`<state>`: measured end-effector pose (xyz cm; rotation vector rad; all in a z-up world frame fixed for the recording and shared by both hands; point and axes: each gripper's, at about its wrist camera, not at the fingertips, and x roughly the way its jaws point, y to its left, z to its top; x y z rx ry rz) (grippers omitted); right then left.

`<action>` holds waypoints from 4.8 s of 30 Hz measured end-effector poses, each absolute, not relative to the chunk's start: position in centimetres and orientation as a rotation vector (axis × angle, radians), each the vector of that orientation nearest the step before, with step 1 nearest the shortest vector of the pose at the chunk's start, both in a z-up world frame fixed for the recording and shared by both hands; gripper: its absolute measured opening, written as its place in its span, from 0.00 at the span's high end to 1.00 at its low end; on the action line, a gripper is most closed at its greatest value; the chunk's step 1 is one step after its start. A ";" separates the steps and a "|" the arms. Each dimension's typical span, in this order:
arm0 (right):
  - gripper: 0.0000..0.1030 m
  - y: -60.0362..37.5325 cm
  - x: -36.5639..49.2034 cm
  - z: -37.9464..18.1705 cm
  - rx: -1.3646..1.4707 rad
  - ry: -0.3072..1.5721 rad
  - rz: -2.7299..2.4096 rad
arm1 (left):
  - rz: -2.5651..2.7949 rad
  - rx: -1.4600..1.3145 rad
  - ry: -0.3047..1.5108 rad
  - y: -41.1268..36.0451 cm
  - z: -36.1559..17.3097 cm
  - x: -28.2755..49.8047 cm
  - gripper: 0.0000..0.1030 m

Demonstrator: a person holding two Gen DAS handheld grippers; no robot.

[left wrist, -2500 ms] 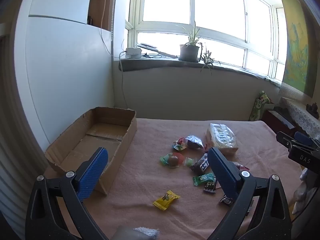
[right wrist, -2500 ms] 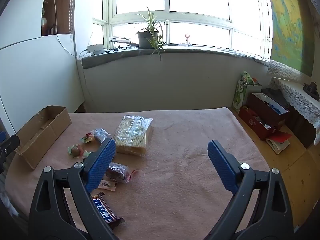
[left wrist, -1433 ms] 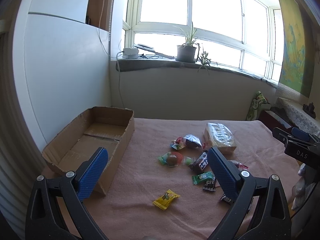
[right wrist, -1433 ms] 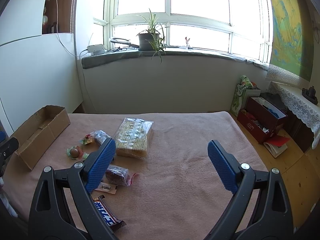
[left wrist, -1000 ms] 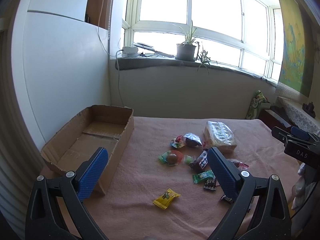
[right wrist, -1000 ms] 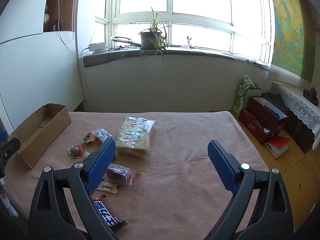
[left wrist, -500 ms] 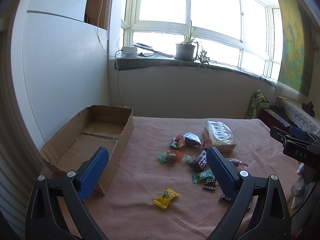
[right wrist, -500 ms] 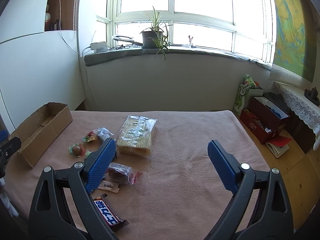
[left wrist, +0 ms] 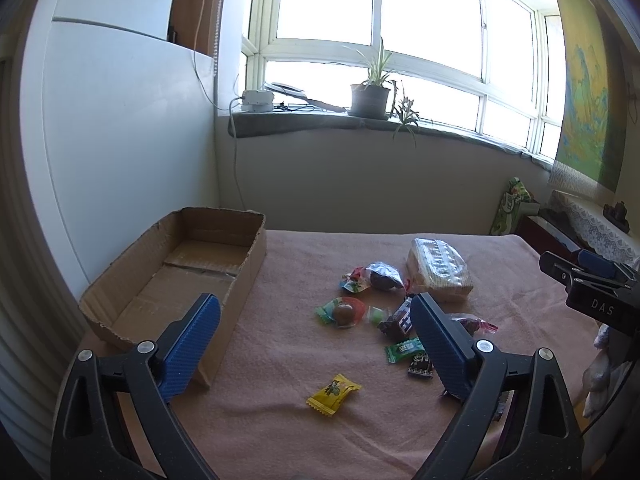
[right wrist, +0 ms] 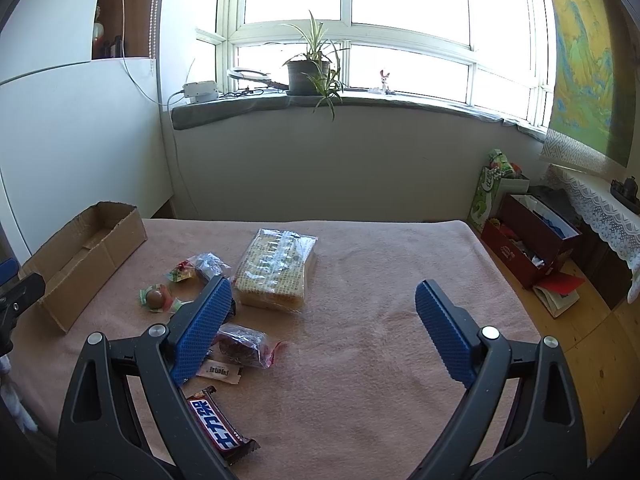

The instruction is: Organize snacks

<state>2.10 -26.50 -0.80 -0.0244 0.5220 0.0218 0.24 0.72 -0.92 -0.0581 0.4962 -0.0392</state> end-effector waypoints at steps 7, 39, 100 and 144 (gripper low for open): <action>0.07 -26.1 2.2 -1.1 -0.027 0.525 0.029 | -0.039 -0.058 0.497 0.7 -0.9 0.2 0.07; 0.33 -25.4 1.1 -7.9 0.028 0.786 0.329 | -0.164 -0.079 0.765 1.6 -7.7 1.9 0.35; 0.71 -21.0 1.7 -10.8 -0.020 0.927 0.467 | -0.239 -0.022 0.806 0.9 -9.8 3.7 0.75; 0.71 5.0 11.8 -4.3 -0.206 0.776 0.761 | 0.126 -0.197 0.650 16.6 -5.4 5.3 0.75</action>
